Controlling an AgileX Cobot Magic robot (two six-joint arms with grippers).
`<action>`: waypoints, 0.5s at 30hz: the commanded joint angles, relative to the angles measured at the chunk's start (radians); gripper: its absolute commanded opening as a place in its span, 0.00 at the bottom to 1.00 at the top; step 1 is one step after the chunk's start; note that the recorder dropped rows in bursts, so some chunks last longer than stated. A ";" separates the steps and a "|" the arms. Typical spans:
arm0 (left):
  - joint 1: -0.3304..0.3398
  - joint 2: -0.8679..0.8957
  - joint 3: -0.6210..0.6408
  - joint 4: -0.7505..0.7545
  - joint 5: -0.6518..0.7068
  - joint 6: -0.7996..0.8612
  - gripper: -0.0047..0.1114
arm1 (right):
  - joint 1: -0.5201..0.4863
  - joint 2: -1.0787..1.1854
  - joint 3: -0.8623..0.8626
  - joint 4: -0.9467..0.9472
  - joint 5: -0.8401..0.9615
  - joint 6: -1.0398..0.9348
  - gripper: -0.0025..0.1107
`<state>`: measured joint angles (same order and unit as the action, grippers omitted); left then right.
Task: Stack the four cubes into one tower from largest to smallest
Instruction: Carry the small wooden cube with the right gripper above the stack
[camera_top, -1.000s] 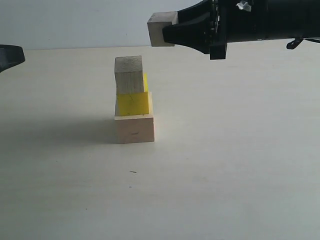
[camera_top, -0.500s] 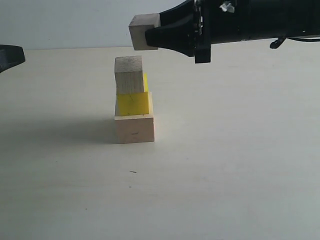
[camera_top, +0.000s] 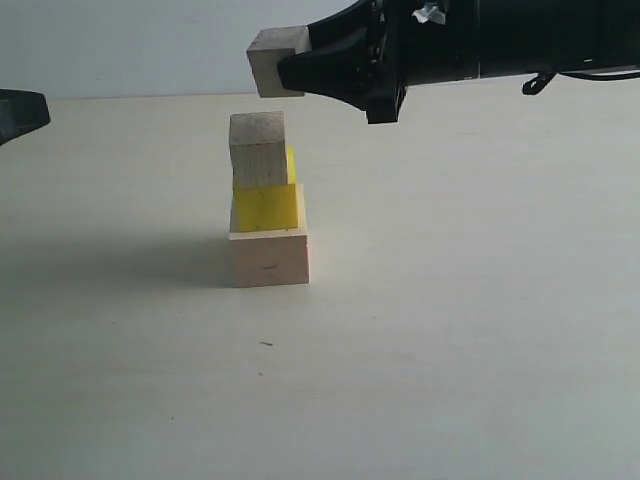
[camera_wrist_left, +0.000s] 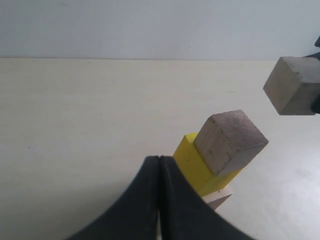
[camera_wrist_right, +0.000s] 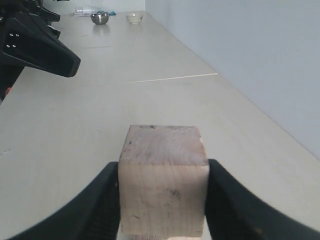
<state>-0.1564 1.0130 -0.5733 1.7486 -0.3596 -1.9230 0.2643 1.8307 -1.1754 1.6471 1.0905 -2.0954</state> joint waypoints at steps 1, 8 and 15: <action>0.000 -0.007 0.006 -0.004 -0.001 0.005 0.04 | 0.003 0.021 -0.009 0.024 0.018 -0.022 0.02; 0.000 -0.007 0.006 -0.004 -0.001 0.005 0.04 | 0.003 0.021 -0.009 0.020 0.067 -0.022 0.02; 0.000 -0.007 0.006 -0.004 0.007 0.005 0.04 | 0.003 0.021 -0.011 0.020 0.048 -0.022 0.02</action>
<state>-0.1564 1.0130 -0.5733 1.7486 -0.3575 -1.9230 0.2643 1.8514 -1.1754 1.6491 1.1376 -2.0954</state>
